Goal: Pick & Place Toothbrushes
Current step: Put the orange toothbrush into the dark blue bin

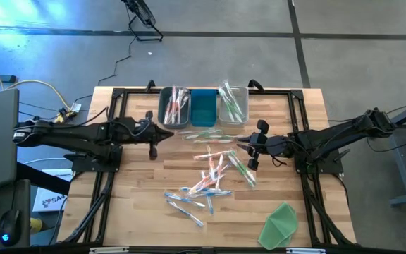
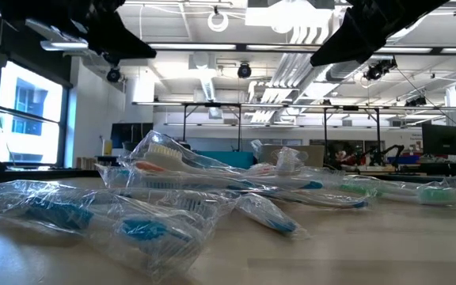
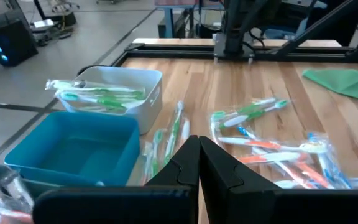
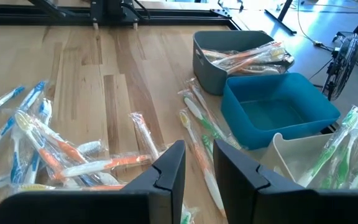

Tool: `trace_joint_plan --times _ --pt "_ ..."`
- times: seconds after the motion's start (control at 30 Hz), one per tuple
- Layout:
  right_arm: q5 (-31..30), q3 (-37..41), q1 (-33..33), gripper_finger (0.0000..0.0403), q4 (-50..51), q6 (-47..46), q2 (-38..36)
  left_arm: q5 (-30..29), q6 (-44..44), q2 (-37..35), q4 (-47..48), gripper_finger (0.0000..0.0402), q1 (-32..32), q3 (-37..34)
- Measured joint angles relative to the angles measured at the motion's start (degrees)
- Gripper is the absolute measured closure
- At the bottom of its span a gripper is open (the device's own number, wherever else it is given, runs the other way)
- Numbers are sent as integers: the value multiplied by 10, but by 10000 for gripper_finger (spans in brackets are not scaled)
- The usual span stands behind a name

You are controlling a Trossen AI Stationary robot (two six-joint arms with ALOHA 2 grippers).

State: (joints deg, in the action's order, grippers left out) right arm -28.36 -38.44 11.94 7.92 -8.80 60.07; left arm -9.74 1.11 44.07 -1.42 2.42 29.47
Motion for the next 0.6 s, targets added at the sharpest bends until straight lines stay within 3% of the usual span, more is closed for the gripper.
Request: trace_joint_plan --times 0.23,0.43,0.5,0.6 --pt "0 0 0 328 1 0 0 -2 -6 0 -12 402 -2 -31" --pt "2 0 -28 328 -11 -37 4 -102 -10 0 1 402 16 -31" --pt "3 0 -47 328 -24 -37 12 -90 -12 0 6 402 41 -31" --pt "23 0 -76 328 -49 -12 28 -7 -9 0 10 402 77 -31"
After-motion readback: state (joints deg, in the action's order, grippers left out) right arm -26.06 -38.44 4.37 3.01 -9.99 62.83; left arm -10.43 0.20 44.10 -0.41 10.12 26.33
